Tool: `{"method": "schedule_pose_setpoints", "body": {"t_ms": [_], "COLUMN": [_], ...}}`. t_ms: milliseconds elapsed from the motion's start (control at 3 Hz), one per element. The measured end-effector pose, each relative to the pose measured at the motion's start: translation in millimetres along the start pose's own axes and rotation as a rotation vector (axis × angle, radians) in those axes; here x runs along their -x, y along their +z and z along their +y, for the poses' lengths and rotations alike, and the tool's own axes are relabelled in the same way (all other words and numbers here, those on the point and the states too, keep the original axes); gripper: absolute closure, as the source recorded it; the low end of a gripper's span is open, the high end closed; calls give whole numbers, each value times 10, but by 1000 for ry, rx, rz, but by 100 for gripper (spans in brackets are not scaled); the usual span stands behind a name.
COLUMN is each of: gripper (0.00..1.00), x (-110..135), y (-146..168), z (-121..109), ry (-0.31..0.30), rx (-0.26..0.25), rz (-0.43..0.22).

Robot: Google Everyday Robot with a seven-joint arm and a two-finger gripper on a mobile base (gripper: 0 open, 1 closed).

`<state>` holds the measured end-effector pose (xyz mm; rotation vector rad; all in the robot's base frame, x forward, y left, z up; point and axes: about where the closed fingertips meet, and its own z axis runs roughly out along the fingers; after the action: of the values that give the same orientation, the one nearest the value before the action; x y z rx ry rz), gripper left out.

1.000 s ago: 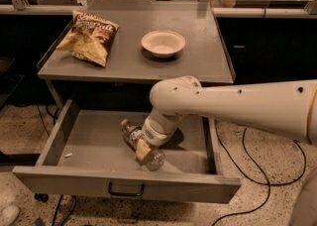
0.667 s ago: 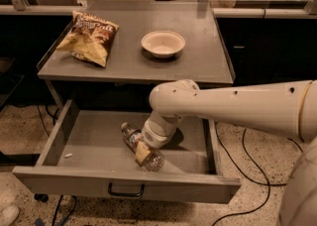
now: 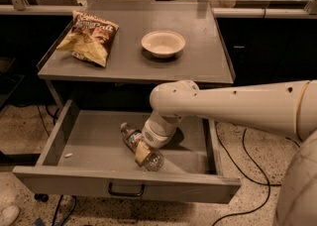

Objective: Place water bottle into top drawer

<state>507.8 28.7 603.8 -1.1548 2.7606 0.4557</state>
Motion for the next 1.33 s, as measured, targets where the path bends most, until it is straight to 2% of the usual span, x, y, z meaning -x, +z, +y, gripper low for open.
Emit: {"method": "schedule_pose_setpoints", "body": {"t_ms": [1000,1333], "gripper": [3,0], "x": [0,0], "y": [0,0], "z": [0,0], "ry": [0,0], "rx": [0,0], "rz": [0,0]}}
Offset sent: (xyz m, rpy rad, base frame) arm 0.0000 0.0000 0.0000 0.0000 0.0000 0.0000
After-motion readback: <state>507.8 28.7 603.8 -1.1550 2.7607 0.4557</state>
